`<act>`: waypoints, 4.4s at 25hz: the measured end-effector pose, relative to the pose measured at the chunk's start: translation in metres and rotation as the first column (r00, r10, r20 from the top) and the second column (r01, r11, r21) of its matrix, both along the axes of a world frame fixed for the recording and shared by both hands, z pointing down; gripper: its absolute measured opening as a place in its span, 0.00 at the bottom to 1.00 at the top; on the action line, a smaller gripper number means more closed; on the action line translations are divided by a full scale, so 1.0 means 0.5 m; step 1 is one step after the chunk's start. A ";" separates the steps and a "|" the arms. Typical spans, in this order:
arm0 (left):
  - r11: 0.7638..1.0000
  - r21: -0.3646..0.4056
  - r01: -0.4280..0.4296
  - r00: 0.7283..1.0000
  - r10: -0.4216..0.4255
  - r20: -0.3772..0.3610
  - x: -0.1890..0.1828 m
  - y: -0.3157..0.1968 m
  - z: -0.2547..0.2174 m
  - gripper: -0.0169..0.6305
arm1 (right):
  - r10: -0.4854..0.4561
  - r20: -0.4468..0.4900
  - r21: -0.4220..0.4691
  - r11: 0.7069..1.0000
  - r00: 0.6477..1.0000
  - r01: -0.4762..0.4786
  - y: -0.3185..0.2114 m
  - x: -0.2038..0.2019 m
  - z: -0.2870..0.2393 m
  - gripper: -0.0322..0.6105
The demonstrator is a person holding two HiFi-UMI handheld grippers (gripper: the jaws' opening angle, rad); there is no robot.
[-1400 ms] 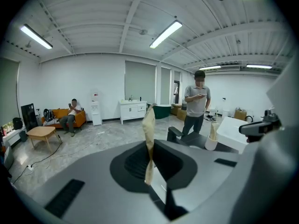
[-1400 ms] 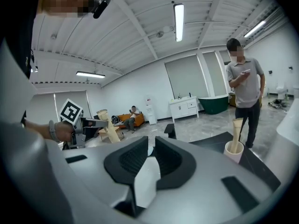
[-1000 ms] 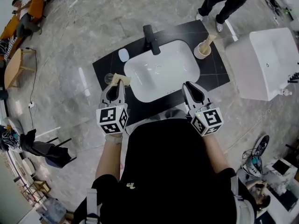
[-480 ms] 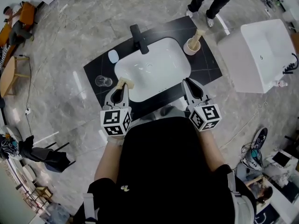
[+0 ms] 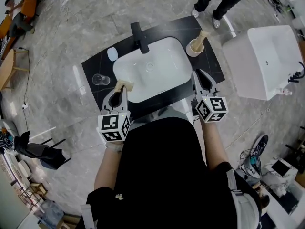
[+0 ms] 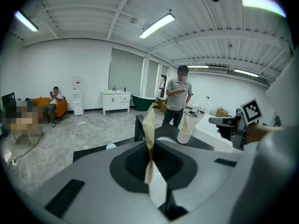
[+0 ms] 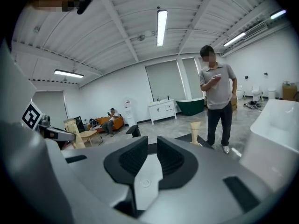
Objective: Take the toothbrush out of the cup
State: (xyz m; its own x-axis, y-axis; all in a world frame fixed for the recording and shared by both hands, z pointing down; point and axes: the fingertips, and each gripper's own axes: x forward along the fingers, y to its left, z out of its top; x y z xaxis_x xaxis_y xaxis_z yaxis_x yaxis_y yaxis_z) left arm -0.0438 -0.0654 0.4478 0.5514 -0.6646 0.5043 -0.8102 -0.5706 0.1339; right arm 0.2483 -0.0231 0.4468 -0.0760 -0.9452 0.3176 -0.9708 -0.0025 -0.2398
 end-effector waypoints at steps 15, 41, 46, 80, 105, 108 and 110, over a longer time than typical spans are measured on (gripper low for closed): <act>0.987 -0.039 0.155 0.986 -0.153 0.061 -0.019 -0.008 0.038 0.08 | -0.001 -0.057 -0.060 0.998 0.998 -0.003 -0.153 0.172 0.081 0.19; 0.926 -0.121 0.358 0.929 -0.339 0.151 -0.025 0.027 0.104 0.08 | -0.087 -0.109 -0.267 0.962 0.990 0.055 -0.297 0.286 0.279 0.23; 0.921 -0.121 0.369 0.924 -0.351 0.151 -0.027 0.031 0.101 0.08 | -0.083 -0.114 -0.268 0.962 0.990 0.050 -0.301 0.286 0.280 0.16; 0.949 -0.043 0.311 0.949 -0.313 -0.043 -0.099 0.000 0.054 0.08 | -0.116 -0.227 -0.099 0.991 0.967 0.096 -0.240 0.135 -0.012 0.14; 0.957 -0.012 0.290 0.954 -0.290 -0.081 -0.203 0.009 0.031 0.08 | -0.404 -0.133 -0.095 0.914 0.905 0.394 -0.127 -0.280 -0.010 0.14; 0.958 -0.012 0.286 0.955 -0.286 -0.078 -0.208 0.013 0.033 0.08 | -0.432 -0.121 -0.096 0.901 0.894 0.422 -0.121 -0.313 -0.001 0.14; 0.958 -0.013 0.285 0.955 -0.285 -0.078 -0.210 0.014 0.034 0.08 | -0.446 -0.109 -0.093 0.894 0.888 0.438 -0.117 -0.332 0.003 0.14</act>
State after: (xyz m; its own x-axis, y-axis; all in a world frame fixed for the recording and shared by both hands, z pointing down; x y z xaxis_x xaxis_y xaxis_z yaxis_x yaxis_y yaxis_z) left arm -0.1490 -0.0583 0.4648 0.3768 -0.7994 0.4680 -0.9262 -0.3170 0.2042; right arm 0.0821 -0.0816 0.4481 -0.4371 -0.8001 0.4107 -0.8968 0.4227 -0.1309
